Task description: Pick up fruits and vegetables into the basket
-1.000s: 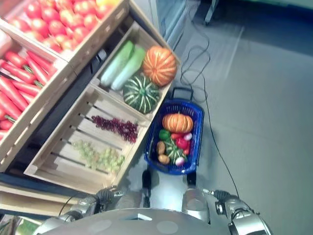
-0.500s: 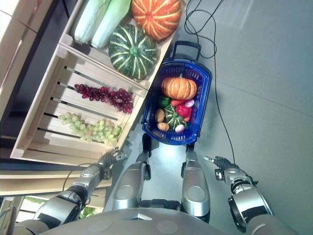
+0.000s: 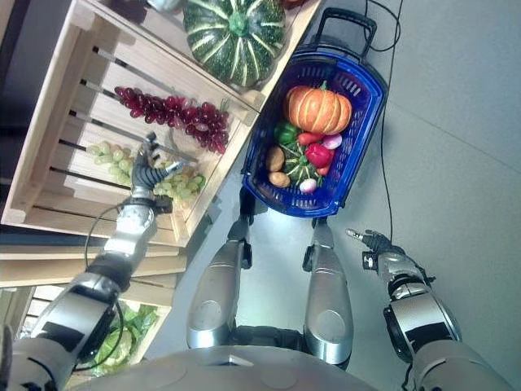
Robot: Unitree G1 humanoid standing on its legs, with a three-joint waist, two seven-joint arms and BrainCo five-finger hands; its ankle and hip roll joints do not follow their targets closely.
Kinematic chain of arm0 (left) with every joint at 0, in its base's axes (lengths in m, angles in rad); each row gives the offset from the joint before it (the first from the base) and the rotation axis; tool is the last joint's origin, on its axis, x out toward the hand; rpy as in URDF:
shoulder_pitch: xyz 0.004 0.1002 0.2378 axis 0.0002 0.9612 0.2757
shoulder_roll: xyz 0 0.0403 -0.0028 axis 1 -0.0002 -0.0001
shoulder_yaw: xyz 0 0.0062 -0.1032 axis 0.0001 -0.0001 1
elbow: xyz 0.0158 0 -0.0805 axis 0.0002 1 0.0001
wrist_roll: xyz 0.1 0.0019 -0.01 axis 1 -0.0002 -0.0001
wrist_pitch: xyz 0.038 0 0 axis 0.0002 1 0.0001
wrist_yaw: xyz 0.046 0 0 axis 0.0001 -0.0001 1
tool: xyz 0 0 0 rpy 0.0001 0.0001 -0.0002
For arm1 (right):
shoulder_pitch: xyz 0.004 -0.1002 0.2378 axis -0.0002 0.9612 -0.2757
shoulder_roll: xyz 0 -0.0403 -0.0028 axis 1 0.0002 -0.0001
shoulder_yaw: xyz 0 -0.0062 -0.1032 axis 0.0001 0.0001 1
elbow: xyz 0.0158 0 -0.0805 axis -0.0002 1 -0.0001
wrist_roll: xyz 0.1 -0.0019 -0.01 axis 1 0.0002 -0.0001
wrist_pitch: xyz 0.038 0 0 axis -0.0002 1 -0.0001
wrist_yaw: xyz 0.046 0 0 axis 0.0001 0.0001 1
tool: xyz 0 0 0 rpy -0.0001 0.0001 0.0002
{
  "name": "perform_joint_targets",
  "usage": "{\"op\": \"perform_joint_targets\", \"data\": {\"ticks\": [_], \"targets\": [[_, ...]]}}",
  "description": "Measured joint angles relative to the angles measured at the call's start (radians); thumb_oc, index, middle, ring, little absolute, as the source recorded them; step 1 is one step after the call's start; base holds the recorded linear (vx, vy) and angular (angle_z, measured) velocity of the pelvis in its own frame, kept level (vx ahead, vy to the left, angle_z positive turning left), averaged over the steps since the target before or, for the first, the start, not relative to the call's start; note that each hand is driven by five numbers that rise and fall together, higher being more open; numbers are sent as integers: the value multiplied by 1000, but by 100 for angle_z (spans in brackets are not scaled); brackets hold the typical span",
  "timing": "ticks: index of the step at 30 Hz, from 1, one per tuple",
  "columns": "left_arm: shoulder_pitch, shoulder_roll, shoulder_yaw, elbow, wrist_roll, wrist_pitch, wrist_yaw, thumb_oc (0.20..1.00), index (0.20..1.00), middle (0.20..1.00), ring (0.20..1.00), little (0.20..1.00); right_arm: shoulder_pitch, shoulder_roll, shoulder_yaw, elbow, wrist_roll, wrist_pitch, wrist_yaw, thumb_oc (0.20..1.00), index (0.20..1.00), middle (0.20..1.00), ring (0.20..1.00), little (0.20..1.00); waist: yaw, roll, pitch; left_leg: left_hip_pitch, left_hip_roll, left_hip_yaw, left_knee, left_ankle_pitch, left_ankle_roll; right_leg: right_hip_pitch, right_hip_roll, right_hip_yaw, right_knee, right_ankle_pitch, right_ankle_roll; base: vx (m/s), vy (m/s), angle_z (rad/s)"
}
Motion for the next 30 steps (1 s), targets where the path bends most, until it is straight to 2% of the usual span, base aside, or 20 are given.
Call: {"op": "perform_joint_targets", "data": {"ticks": [4,8,11,13,18,26,30], "targets": [[-26,28,-3,1,91,22,61,1000,1000,1000,1000,1000,-14,-2,0,0,5,0,-1,1000,1000,1000,1000,1000,-1,-8,4,-56,-3,-3,64,-12,2,-82,-12,8,120,-45,-4,-24,-15,2],[-56,70,-14,10,236,88,139,1000,1000,1000,1000,1000,-27,-10,0,0,14,2,-1,1000,1000,1000,1000,1000,-6,-19,9,-144,-7,-1,147,-32,-2,-186,-19,28,226,-64,-12,-31,-7,-4],[-90,106,-46,44,364,144,171,1000,1000,1000,1000,1000,-38,-14,2,0,19,3,1,1000,1000,1000,1000,1000,-28,-31,16,-195,-9,0,190,-36,-3,-238,-23,37,267,-67,-15,-22,3,-2],[-119,126,-87,54,415,180,168,1000,1000,1000,1000,1000,-41,-26,2,0,19,3,3,1000,1000,1000,1000,1000,-33,-33,15,-227,-9,0,215,-38,-2,-267,-24,41,278,-67,-15,-9,12,-5],[-163,166,-198,106,521,266,89,1000,1000,1000,1000,1000,-44,-34,13,-1,19,3,10,1000,1000,1000,1000,1000,-59,-37,18,-247,-13,9,235,-44,1,-289,-23,61,290,-66,-14,-12,17,-4],[-201,187,-339,243,689,326,40,1000,1000,1000,1000,1000,-108,-46,32,0,17,4,29,1000,1000,1000,1000,1000,-74,-37,18,-260,-12,25,238,-54,10,-312,-21,77,296,-66,-10,-3,34,-5],[-219,187,-347,265,710,354,33,1000,1000,1000,1000,1000,-129,-48,38,0,16,3,30,1000,1000,1000,1000,1000,-76,-37,18,-261,-12,28,255,-67,8,-312,-22,81,308,-77,-10,2,4,-1]]}}
